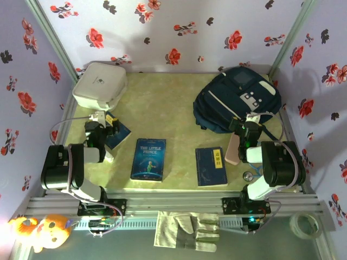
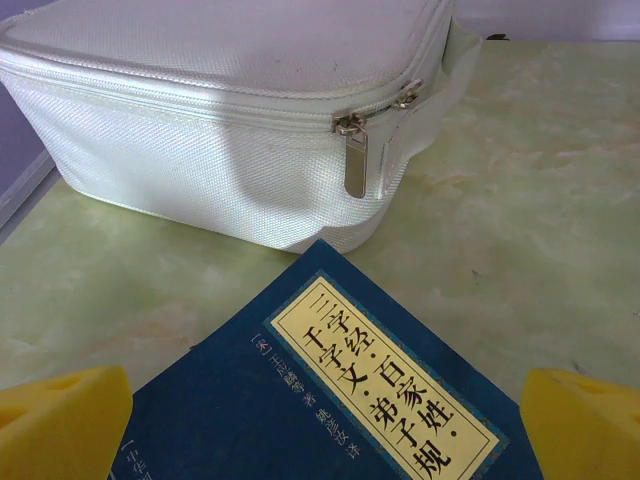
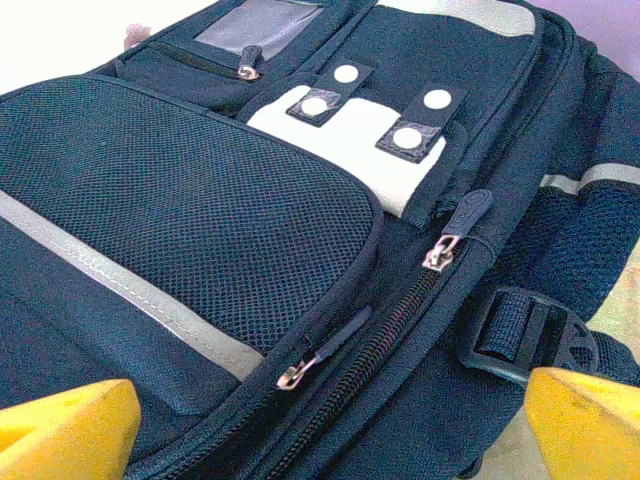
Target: Pack books, pencil case, and school supplies into a backpack
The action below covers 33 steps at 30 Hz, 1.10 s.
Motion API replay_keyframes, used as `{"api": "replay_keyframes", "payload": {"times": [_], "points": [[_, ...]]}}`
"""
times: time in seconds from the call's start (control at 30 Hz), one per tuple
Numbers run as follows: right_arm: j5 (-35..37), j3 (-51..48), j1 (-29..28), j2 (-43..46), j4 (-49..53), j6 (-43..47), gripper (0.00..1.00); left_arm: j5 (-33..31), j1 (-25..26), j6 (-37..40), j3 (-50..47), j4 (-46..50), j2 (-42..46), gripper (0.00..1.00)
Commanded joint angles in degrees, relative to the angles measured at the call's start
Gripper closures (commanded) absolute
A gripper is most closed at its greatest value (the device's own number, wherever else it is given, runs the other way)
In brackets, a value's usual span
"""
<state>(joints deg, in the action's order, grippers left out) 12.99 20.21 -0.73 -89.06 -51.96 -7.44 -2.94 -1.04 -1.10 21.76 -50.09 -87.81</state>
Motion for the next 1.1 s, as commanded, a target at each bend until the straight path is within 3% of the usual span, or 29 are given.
{"api": "replay_keyframes", "payload": {"times": [0.0,1.07], "points": [[-0.58,1.18,0.38,-0.09,0.02,1.01,0.01,0.46,-0.11,0.14,1.01,-0.18,-0.62,0.00],[-1.48,1.02,0.29,1.13,-0.06,1.58,0.01,0.26,-0.24,0.02,0.79,-0.29,-0.19,0.00]]}}
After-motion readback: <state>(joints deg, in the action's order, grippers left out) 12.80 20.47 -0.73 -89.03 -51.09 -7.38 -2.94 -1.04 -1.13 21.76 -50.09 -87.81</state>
